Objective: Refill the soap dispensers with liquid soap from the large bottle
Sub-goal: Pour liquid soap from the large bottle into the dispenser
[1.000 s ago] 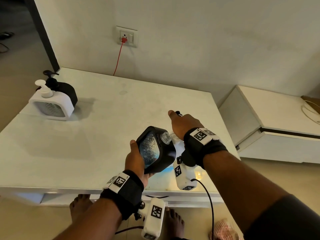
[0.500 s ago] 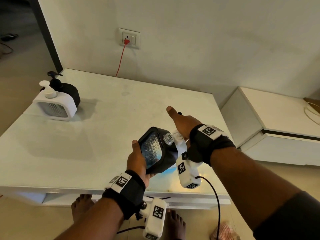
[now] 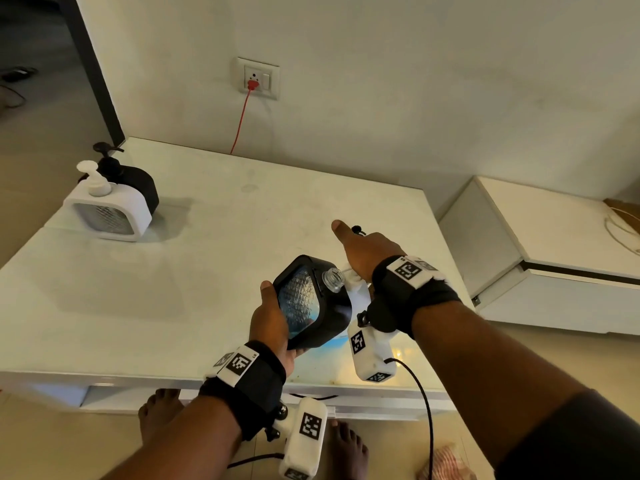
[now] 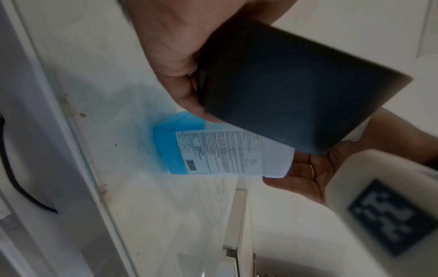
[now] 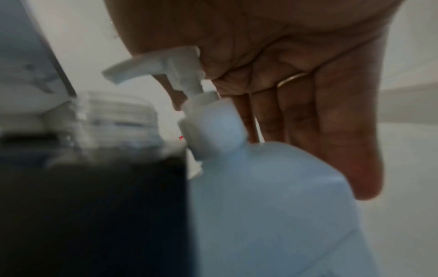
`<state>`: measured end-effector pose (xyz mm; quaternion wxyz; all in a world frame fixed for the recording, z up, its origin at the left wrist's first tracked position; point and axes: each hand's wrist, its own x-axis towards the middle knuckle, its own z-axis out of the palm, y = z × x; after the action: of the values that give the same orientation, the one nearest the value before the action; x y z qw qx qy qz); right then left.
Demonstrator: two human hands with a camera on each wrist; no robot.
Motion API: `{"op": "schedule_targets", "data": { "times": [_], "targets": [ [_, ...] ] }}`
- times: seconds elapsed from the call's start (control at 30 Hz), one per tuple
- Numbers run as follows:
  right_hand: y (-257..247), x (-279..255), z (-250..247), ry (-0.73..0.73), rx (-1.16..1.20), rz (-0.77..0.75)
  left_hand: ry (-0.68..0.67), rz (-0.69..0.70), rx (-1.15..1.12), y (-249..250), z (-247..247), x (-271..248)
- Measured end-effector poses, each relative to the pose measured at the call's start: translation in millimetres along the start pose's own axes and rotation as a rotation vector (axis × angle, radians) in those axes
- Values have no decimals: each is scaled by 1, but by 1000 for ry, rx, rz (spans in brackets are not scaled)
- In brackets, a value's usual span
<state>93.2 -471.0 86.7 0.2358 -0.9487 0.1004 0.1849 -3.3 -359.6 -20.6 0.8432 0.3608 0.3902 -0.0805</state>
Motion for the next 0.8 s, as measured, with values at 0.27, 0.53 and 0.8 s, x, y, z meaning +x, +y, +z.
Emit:
{"op": "schedule_targets", "data": {
  "times": [0.27,0.53,0.8],
  "targets": [
    [-4,2,-3,-71,-1,-20,5,-6,-12,1,0,2],
    [5,9,6,37,-11,47,11,-9,-3,-1,-1,3],
    [-5,-3,-7,-114,88,11,1,-6,-12,1,-2,4]
  ]
}}
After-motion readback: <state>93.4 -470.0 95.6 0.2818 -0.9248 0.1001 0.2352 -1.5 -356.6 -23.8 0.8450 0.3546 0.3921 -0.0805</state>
